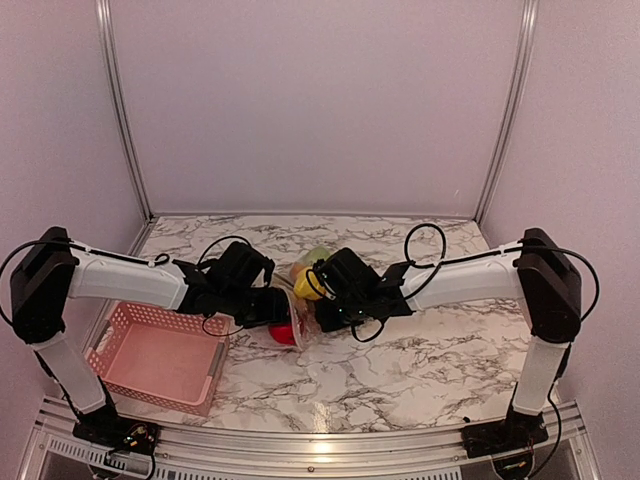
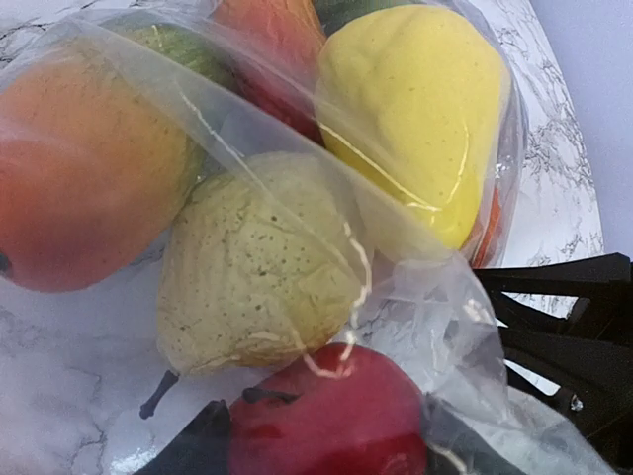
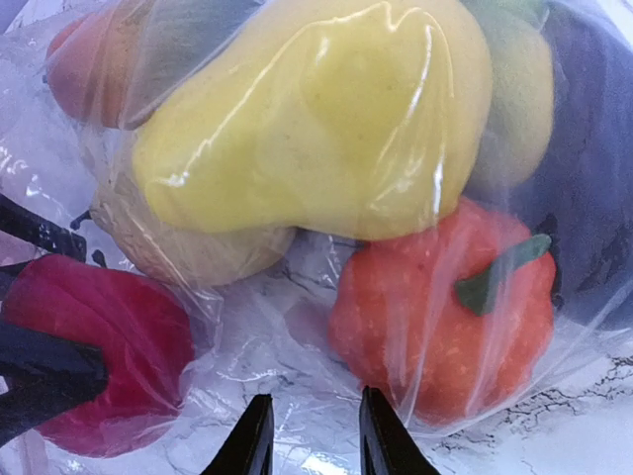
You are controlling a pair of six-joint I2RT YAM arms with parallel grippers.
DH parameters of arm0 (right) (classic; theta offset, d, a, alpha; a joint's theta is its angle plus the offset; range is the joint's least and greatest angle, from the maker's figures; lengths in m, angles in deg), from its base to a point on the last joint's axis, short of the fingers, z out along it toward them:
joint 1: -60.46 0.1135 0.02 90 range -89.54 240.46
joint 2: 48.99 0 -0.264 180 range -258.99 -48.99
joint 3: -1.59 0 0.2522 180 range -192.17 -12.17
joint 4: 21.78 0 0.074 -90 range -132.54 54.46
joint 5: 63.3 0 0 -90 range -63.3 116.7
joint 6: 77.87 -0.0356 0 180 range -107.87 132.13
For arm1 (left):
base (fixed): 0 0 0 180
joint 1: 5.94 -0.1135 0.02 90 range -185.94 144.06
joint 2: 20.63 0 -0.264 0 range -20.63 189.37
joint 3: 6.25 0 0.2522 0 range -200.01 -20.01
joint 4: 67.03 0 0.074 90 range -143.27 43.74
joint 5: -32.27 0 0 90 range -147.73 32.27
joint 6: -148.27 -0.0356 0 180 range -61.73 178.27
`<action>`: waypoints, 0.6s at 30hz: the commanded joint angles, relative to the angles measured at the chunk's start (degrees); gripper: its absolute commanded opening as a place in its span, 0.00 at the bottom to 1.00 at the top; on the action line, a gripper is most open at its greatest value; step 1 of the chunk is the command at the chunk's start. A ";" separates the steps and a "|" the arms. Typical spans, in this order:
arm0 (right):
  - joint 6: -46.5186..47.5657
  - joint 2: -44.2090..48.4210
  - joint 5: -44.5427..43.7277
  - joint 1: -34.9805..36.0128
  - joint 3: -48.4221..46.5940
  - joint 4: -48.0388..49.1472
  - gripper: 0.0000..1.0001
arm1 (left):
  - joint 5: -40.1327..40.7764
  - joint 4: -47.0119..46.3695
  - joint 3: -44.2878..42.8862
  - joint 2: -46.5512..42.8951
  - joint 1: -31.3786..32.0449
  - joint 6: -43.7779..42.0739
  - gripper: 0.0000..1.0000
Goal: Open the zip-top bag and remove the fake food
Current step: Pick up the fake fruit from the zipper food storage bag.
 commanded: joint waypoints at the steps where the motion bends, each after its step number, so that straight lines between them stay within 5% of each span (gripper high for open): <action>1: -0.59 -0.06 0.53 -0.57 -0.01 1.40 0.29 | 2.50 3.84 -0.14 -3.95 0.28 -1.77 0.37; 18: -0.65 -0.84 0.09 -1.80 -0.06 2.66 0.29 | 10.76 16.82 -0.73 -14.89 0.10 -2.76 0.38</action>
